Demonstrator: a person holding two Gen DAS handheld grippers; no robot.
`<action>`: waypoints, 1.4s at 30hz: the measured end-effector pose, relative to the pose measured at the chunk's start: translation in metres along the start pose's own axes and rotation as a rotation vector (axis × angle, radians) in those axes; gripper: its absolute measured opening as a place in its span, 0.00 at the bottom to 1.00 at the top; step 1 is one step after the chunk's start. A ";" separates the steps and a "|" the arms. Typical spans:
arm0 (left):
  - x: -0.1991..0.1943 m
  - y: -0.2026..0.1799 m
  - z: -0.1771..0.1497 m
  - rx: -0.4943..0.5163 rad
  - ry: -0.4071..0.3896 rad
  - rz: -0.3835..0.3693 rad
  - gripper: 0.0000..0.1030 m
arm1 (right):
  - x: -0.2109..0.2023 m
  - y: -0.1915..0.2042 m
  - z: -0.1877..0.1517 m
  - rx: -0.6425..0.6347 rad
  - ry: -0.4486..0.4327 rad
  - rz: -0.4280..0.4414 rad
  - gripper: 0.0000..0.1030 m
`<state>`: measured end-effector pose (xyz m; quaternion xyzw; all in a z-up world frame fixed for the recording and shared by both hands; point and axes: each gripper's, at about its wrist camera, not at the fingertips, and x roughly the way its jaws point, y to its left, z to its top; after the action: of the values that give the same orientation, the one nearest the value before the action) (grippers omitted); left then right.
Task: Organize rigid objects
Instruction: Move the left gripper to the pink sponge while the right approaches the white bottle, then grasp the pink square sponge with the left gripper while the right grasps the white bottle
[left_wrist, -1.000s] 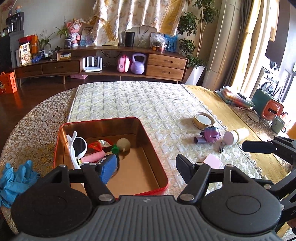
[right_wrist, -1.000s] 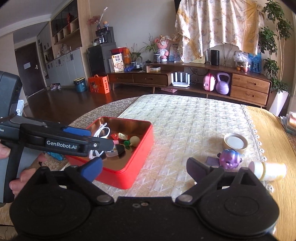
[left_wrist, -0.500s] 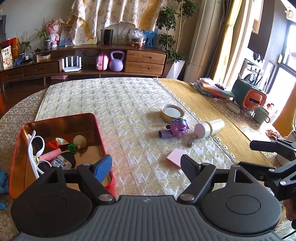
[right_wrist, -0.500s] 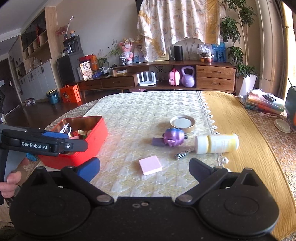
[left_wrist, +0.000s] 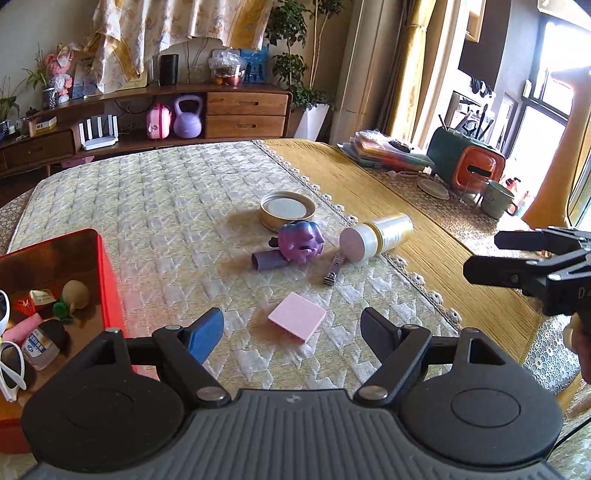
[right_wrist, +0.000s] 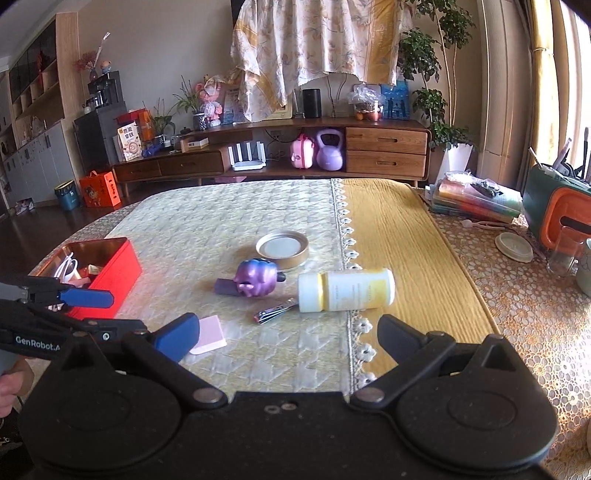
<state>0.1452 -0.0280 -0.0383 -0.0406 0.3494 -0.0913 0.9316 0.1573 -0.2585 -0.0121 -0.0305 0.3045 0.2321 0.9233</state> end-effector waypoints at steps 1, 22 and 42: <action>0.004 -0.001 0.000 0.008 0.005 0.001 0.79 | 0.005 -0.005 0.001 -0.002 0.005 -0.009 1.00; 0.079 -0.008 0.002 0.091 0.131 -0.054 0.79 | 0.107 -0.045 0.046 -0.558 0.255 0.195 1.00; 0.103 -0.012 0.000 0.174 0.125 -0.051 0.79 | 0.174 -0.037 0.044 -0.748 0.403 0.315 0.78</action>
<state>0.2195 -0.0601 -0.1025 0.0372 0.3966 -0.1474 0.9053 0.3210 -0.2115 -0.0794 -0.3600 0.3742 0.4531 0.7246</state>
